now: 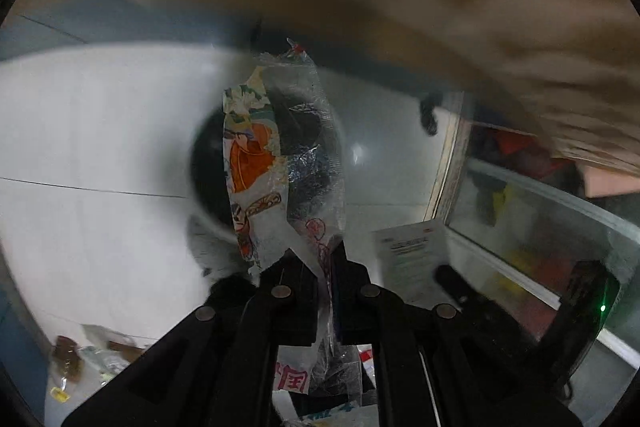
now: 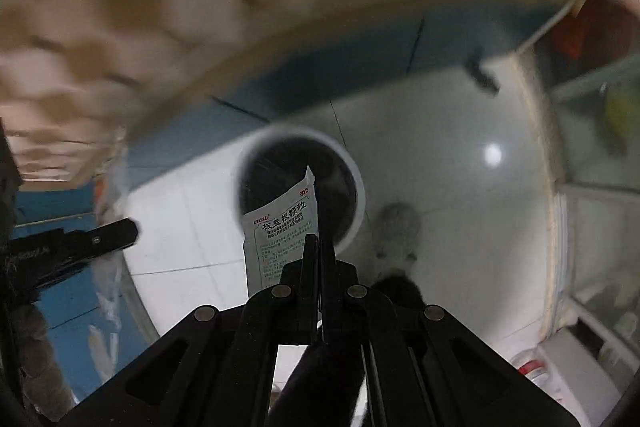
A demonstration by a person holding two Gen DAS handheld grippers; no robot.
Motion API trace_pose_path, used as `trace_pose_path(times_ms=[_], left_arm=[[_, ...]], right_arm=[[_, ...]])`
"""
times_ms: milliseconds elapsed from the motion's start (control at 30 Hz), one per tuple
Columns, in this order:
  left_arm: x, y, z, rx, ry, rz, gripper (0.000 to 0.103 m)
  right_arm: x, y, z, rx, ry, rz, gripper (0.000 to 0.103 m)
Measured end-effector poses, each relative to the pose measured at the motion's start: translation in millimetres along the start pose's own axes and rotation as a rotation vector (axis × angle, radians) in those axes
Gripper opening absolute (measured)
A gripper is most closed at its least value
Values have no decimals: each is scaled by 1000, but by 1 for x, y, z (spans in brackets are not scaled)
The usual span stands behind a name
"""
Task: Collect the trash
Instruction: 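Carry wrapper and sachet to the floor bin and open both tools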
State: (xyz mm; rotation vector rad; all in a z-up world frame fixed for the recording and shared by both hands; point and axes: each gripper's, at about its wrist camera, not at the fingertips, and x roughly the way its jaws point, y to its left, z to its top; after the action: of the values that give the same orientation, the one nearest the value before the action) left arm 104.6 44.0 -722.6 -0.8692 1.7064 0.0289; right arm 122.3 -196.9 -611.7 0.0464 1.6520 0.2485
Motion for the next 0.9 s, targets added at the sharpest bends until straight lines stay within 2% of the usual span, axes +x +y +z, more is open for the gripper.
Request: trace_pose_path(times_ms=[67, 200, 300, 433, 467, 533, 567, 600, 633, 667, 767, 800, 833, 900], left_arm=[[61, 18, 23, -4, 68, 6, 3], [142, 50, 45, -21, 154, 22, 3], [171, 58, 52, -8, 182, 71, 3], [175, 49, 49, 42, 170, 161, 8], [171, 48, 46, 43, 162, 160, 15], [166, 45, 38, 46, 156, 176, 47], [166, 48, 37, 48, 148, 190, 77], [160, 49, 34, 53, 121, 205, 89], [154, 53, 33, 58, 102, 216, 89], [150, 54, 30, 58, 87, 224, 89], [131, 57, 20, 47, 34, 248, 97], [124, 57, 16, 50, 10, 272, 99], [121, 56, 16, 56, -13, 293, 99], [103, 56, 3, 83, -90, 356, 100]], right_arm=[[67, -13, 6, 16, 41, -7, 0], [160, -30, 16, 16, 80, -30, 0], [203, -33, 20, 3, 101, -43, 0], [234, -32, 26, -15, 127, -60, 1], [240, -33, 25, -19, 142, -56, 1], [246, -32, 26, -19, 162, -58, 3], [248, -31, 26, -24, 170, -63, 7], [248, -30, 26, -28, 173, -70, 17], [249, -30, 25, -31, 172, -69, 23], [246, -28, 24, -31, 168, -66, 34], [244, -27, 25, -38, 160, -61, 44], [240, -25, 24, -41, 160, -53, 54], [240, -26, 23, -43, 158, -50, 58], [231, -22, 21, -66, 141, -57, 75]])
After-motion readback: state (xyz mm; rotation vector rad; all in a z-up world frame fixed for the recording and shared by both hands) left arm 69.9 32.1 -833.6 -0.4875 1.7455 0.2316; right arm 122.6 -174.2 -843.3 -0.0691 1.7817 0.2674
